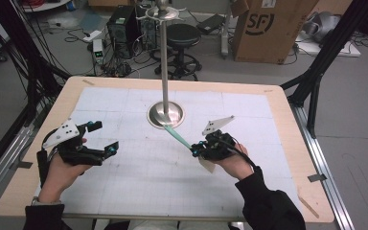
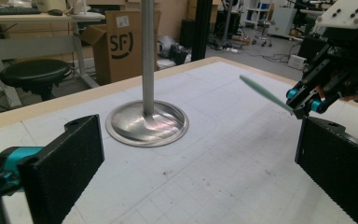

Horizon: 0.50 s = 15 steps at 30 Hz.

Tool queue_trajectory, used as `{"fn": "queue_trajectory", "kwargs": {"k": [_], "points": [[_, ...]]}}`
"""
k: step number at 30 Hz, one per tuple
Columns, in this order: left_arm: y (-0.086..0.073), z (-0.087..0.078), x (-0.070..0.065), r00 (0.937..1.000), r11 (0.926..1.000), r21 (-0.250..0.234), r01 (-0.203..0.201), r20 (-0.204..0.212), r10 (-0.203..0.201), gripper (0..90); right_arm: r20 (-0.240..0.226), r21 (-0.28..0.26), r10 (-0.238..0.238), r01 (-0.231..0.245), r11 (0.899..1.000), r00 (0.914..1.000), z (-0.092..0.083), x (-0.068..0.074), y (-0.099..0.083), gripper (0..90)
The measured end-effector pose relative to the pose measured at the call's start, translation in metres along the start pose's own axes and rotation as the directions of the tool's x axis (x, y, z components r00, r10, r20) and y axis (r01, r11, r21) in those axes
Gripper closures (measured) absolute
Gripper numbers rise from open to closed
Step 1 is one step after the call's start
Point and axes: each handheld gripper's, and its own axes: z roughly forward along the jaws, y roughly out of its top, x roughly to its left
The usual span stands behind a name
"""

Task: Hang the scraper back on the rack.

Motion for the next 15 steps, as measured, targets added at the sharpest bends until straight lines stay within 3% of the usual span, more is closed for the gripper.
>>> {"fn": "queue_trajectory", "kwargs": {"k": [5, 6, 7, 11, 13, 15], "points": [[0.000, 0.000, 0.000, 1.0000, 1.0000, 0.002, -0.003, 0.002, 0.003, 1.7, 0.009, -0.150, -0.002, 0.003, 0.989, 1.0000, -0.010, -0.008, 0.005, 80.7], [0.000, 0.001, 0.000, 1.0000, 1.0000, 0.003, -0.003, 0.002, 0.003, 1.7, 0.028, -0.211, 0.020, -0.013, 0.977, 0.9994, -0.017, -0.015, 0.010, 80.7], [0.000, 0.001, 0.000, 1.0000, 1.0000, 0.003, -0.003, 0.002, 0.003, 1.7, 0.028, -0.211, 0.020, -0.013, 0.977, 0.9994, -0.017, -0.015, 0.010, 80.7], [-0.001, 0.001, 0.000, 1.0000, 1.0000, 0.004, -0.001, 0.002, 0.001, 1.7, 0.065, -0.313, 0.051, -0.028, 0.949, 0.9966, -0.033, -0.029, 0.023, 80.7], [-0.001, 0.001, 0.000, 1.0000, 1.0000, 0.003, 0.001, 0.001, -0.001, 1.7, 0.071, -0.321, 0.051, -0.025, 0.947, 0.9962, -0.036, -0.030, 0.025, 80.7], [-0.001, 0.001, -0.001, 1.0000, 1.0000, 0.007, 0.000, 0.005, 0.000, 1.7, 0.078, -0.356, 0.055, -0.024, 0.934, 0.9954, -0.042, -0.034, 0.031, 80.6]]}}
